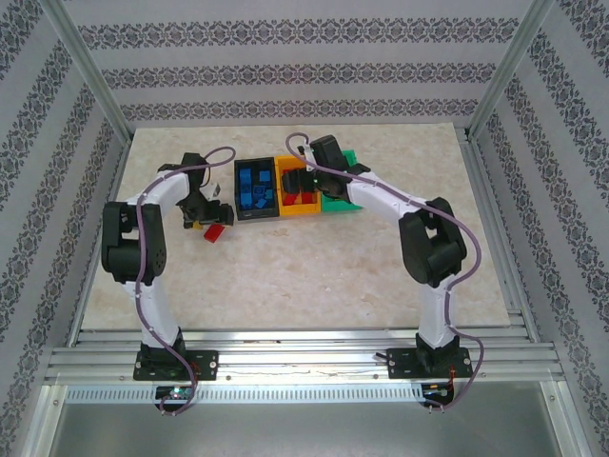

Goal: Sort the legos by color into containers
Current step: Pick up the lego from the middle-left of the table.

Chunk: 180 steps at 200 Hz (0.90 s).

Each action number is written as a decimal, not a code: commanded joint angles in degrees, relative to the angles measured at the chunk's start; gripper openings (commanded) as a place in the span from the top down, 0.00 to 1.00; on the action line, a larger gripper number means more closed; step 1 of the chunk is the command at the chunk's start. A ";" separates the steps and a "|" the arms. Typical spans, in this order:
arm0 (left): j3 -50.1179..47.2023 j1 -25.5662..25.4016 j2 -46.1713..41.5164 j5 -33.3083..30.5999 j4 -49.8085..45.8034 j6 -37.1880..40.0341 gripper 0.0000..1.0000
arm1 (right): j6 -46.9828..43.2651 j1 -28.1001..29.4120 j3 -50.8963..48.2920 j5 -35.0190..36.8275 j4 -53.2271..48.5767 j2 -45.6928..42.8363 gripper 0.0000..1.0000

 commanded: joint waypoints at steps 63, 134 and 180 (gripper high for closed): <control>1.68 -3.49 4.84 -7.83 -3.89 3.43 0.51 | 0.75 1.39 -8.93 0.21 2.10 -11.94 0.20; -1.11 -4.68 -7.20 -7.34 -2.86 -1.18 0.79 | -0.45 0.47 -25.05 0.01 2.56 -24.70 0.20; 3.33 -13.58 -14.67 -7.53 -3.29 -6.00 0.79 | 1.63 -2.26 -38.39 -0.85 9.32 -30.95 0.20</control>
